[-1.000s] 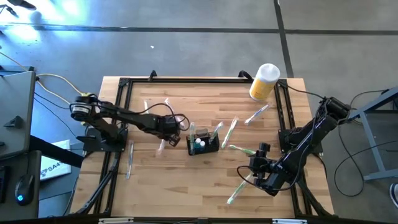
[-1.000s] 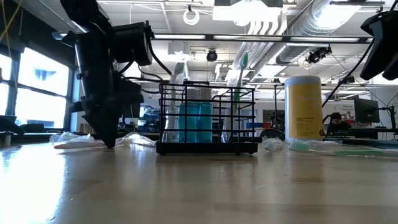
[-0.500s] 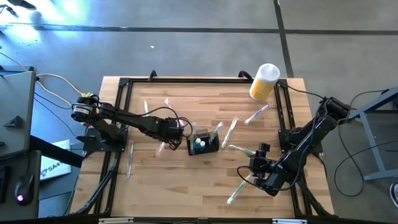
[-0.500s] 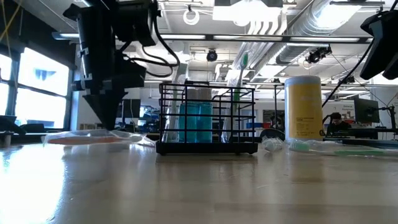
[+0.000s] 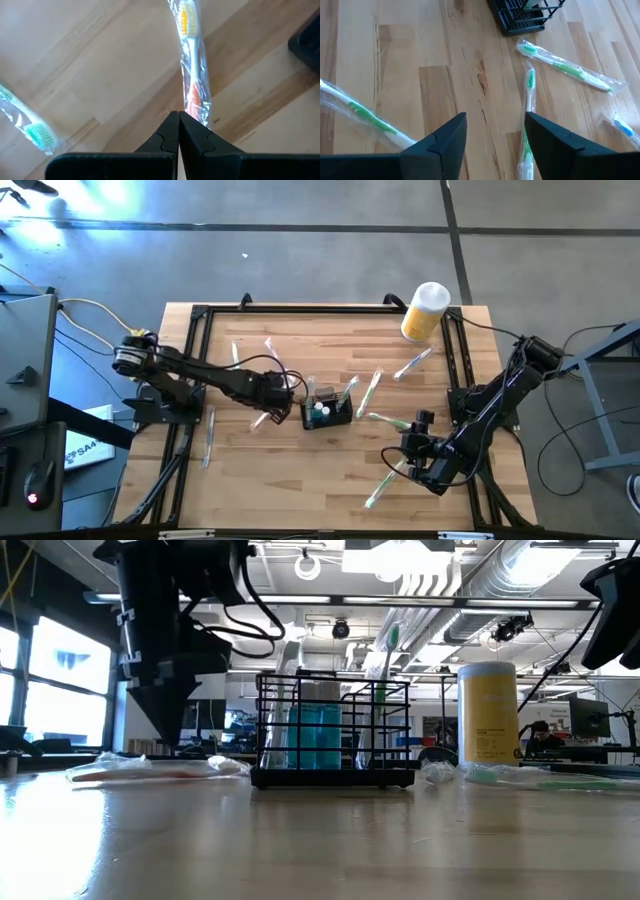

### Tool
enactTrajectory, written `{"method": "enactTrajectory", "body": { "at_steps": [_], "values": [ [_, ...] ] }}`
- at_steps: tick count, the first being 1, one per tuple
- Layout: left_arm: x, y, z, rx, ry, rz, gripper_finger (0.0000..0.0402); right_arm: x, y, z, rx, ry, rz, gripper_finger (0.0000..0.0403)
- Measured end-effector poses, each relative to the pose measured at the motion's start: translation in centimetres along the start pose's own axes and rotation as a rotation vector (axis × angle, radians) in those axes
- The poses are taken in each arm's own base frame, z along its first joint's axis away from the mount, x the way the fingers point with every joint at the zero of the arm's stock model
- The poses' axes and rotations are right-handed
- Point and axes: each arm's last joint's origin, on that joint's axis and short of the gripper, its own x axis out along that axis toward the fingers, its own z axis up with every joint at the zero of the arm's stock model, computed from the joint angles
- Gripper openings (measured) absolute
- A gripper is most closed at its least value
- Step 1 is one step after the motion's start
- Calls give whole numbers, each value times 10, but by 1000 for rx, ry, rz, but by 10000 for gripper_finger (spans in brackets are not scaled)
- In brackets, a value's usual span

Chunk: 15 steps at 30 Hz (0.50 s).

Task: Pick & Place toothbrushing station
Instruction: Put the orange toothbrush into the black mesh organizer

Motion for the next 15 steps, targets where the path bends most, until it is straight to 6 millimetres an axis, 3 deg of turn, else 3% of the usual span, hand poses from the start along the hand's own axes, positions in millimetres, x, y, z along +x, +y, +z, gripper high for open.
{"method": "enactTrajectory", "body": {
  "at_steps": [11, 15],
  "values": [
    [-1, -7, 1, 26, -25, -64, 1, 0, 1, 1, 5, -7, 3, 193],
    [-1, -7, 1, 35, -25, -62, 20, 0, 1, 1, 5, -5, 5, 193]
  ]
}}
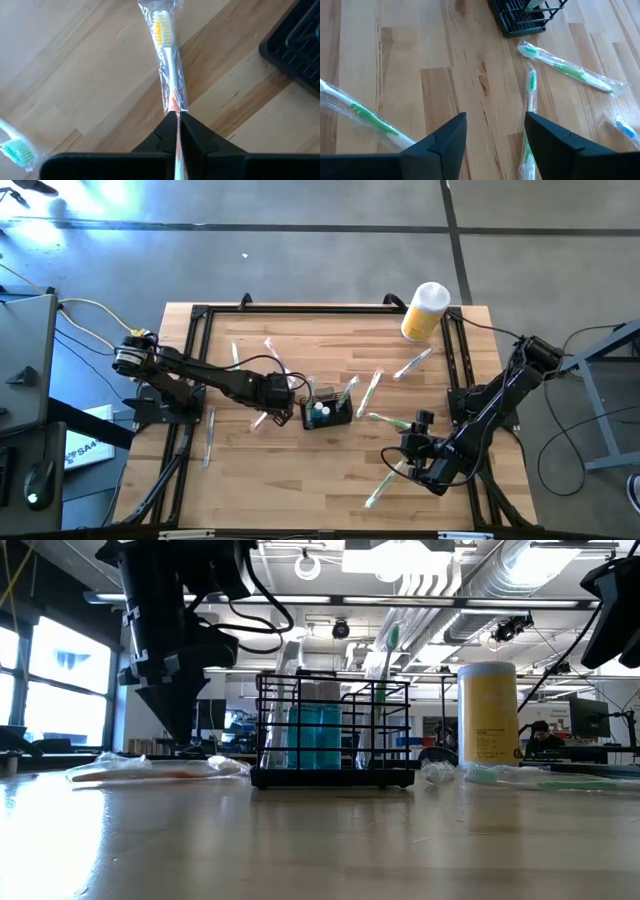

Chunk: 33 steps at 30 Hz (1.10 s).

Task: Pick & Place toothbrushing station
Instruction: Put the orange toothbrush into the black mesh organizer

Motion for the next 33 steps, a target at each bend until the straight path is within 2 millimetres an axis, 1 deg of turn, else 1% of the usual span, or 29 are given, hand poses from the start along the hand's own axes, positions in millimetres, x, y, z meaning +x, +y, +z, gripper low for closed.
{"method": "enactTrajectory", "body": {
  "at_steps": [4, 11, 15, 19, 23, 26, 29, 33],
  "values": [
    [0, 0, 0, 1, 0, -1, 63, 0, 0, 0, 0, 1, 1, 193],
    [3, -3, -1, 1, 25, -27, 166, 0, 0, 0, 0, 1, 0, 193],
    [15, -5, -3, 12, 52, 7, 210, 0, 0, 0, 0, 1, 0, 193],
    [31, -7, -7, 28, 90, 59, 231, 0, 0, 0, 0, 0, 0, 193],
    [40, -9, -9, 37, 122, 83, 232, 0, 0, 0, 1, -1, 1, 193],
    [43, -10, -10, 35, 137, 85, 217, 0, 0, 0, 2, -1, 2, 193],
    [43, -10, -10, 27, 138, 80, 181, 0, 0, 0, 3, -3, 3, 193],
    [39, -10, -9, 19, 130, 53, 102, 0, 1, 0, 5, -4, 5, 193]
  ]
}}
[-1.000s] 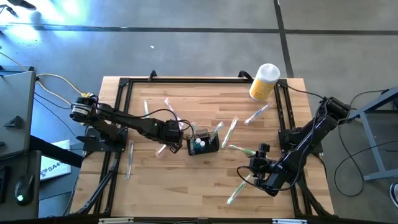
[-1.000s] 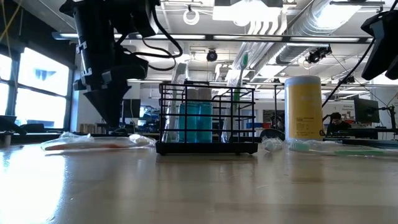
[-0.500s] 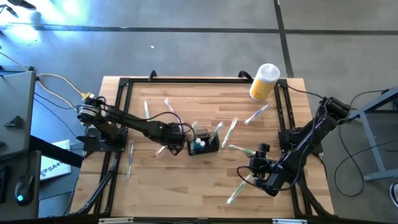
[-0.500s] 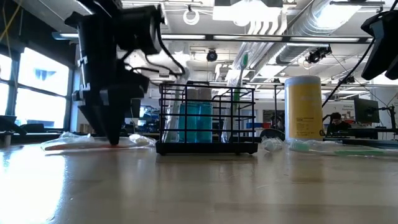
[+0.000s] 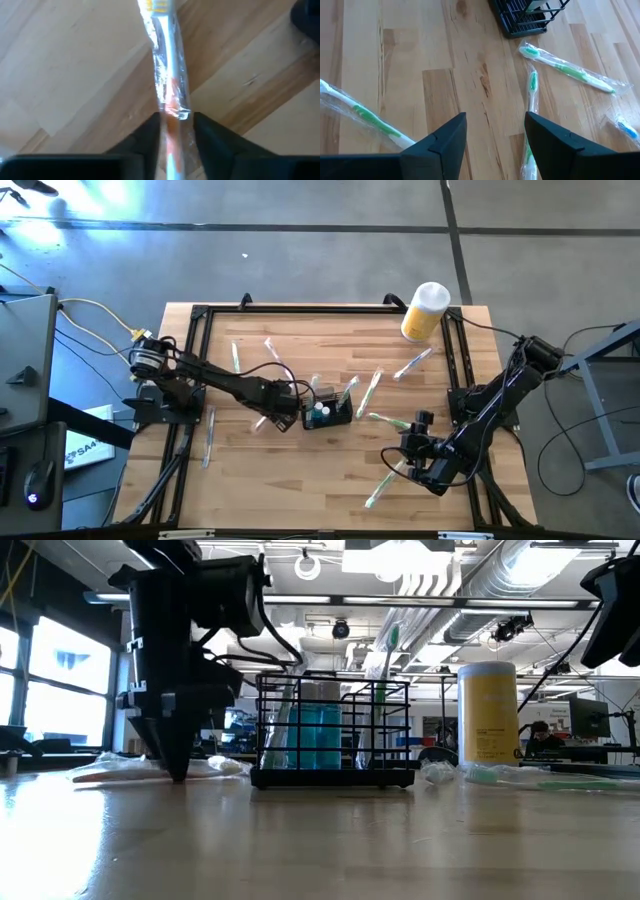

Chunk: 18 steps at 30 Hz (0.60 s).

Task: Pick & Place toothbrushing station
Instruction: Put the orange toothbrush into the black mesh organizer

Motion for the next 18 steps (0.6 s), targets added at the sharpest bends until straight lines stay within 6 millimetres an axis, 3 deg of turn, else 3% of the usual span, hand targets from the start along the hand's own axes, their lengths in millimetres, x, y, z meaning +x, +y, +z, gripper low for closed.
{"method": "enactTrajectory", "body": {
  "at_steps": [4, 12, 18],
  "values": [
    [-4, 4, -1, 4, 1, 6, 17, 0, 0, 0, 1, -1, 1, 193],
    [-15, 6, -3, 9, -22, 12, 9, 0, 0, 0, 1, 0, 0, 193],
    [-54, -1, -9, 45, -66, 52, 8, 0, 1, 1, -13, -6, 4, 193]
  ]
}}
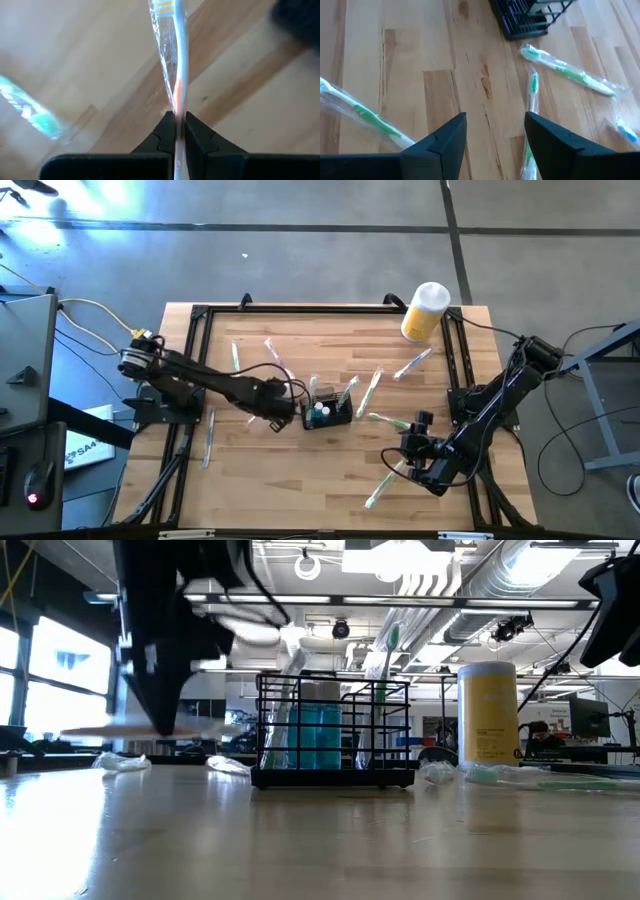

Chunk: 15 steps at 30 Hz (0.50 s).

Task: Pick & Place toothbrushing station
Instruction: Put the orange toothbrush into the black mesh organizer

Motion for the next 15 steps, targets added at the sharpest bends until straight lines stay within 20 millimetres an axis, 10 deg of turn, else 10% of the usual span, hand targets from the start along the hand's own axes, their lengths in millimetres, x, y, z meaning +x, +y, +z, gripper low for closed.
{"method": "enactTrajectory", "body": {
  "at_steps": [15],
  "values": [
    [-169, -37, -52, 167, -689, -21, 5, -3, -1, 17, -201, -302, -228, 193]
  ]
}}
